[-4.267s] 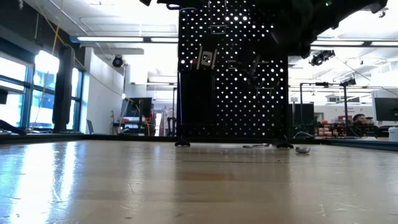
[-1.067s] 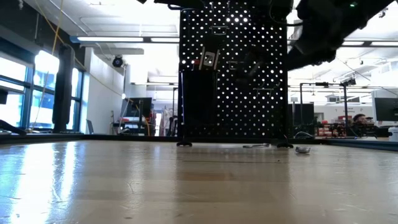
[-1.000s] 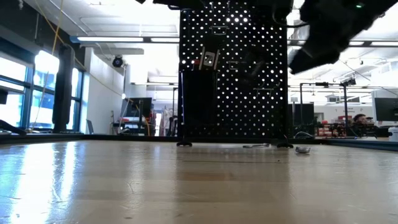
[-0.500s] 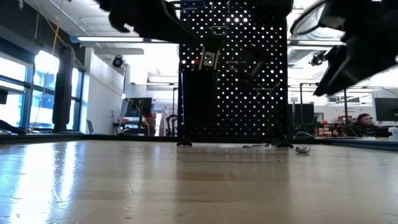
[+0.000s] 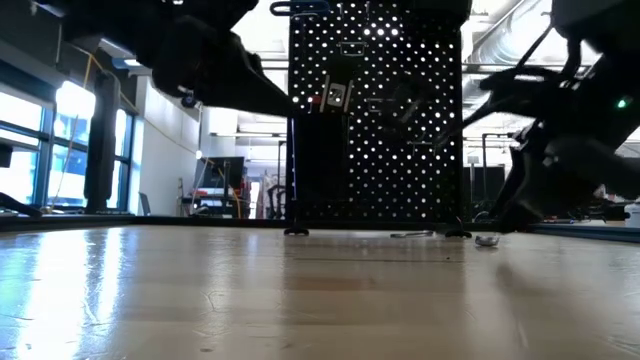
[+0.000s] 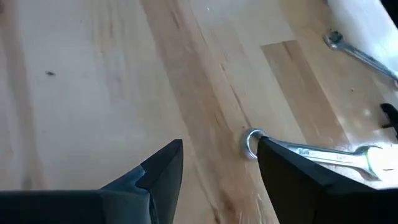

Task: Hang tools onto peg board
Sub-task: Hang the wrench on the pegboard

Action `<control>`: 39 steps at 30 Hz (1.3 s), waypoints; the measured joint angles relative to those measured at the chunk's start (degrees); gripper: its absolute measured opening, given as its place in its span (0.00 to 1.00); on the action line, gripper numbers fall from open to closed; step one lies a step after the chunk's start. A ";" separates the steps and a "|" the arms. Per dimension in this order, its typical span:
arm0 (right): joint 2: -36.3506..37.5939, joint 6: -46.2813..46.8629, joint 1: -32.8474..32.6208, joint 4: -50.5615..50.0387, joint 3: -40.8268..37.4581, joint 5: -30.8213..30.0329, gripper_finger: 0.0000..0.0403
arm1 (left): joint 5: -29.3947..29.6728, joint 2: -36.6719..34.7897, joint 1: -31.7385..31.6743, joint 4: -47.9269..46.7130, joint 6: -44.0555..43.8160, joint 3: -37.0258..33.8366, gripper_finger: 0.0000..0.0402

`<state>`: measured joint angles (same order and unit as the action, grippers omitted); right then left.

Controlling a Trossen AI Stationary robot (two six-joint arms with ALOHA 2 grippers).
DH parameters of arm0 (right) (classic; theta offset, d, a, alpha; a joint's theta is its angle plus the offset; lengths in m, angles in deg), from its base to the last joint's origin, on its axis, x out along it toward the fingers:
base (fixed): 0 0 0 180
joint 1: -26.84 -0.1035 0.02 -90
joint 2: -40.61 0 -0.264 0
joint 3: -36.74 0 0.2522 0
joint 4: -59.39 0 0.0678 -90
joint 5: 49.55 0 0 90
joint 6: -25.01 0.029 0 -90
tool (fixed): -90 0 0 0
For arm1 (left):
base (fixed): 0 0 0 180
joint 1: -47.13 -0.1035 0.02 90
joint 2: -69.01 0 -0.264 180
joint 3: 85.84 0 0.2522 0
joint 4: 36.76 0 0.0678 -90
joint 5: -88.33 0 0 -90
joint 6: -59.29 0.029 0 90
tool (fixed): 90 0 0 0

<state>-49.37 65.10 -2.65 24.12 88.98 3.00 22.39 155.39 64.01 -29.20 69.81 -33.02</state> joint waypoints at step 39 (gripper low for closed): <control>-7.70 2.75 1.17 8.36 3.20 3.85 0.00 | -1.60 5.38 0.00 5.77 0.63 -0.01 0.44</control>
<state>-57.07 67.85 -1.48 32.48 92.18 6.85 20.78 160.77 64.01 -23.43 70.44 -33.04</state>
